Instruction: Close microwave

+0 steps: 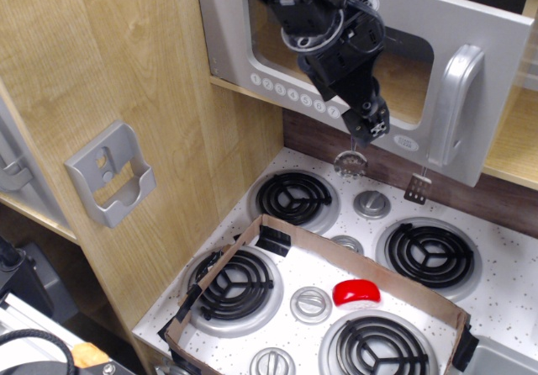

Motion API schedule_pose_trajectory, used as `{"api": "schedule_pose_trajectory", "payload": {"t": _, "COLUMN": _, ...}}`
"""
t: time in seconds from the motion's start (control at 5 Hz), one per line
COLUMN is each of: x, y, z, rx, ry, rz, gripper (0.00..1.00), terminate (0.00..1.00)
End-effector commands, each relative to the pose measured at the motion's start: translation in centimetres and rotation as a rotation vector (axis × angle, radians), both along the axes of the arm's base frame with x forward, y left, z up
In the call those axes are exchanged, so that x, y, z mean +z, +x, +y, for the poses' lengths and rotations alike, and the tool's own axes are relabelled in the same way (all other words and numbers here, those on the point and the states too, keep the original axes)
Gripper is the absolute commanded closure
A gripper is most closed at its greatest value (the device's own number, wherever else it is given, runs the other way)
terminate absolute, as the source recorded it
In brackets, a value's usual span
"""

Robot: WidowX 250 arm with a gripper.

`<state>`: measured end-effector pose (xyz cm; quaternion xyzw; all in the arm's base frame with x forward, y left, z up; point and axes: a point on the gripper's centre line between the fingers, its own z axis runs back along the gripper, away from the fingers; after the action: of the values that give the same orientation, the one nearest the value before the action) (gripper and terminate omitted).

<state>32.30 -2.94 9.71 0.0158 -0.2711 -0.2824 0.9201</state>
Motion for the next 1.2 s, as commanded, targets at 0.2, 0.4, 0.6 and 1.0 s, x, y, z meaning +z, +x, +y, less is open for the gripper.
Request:
{"api": "schedule_pose_trajectory", "payload": {"t": 0.2, "x": 3.9, "y": 4.1, "z": -2.7, "rx": -0.057, "ry": 0.022, "rz": -0.229, "gripper": 0.00, "terminate": 0.00}}
{"api": "schedule_pose_trajectory", "payload": {"t": 0.4, "x": 4.0, "y": 4.5, "z": -3.0, "rx": -0.047, "ry": 0.020, "rz": -0.291, "gripper": 0.00, "terminate": 0.00}}
{"api": "schedule_pose_trajectory", "payload": {"t": 0.6, "x": 4.2, "y": 4.9, "z": -3.2, "rx": -0.044, "ry": 0.021, "rz": -0.335, "gripper": 0.00, "terminate": 0.00}}
{"api": "schedule_pose_trajectory", "payload": {"t": 1.0, "x": 4.3, "y": 5.0, "z": -3.2, "rx": -0.031, "ry": 0.001, "rz": -0.358, "gripper": 0.00, "terminate": 0.00}}
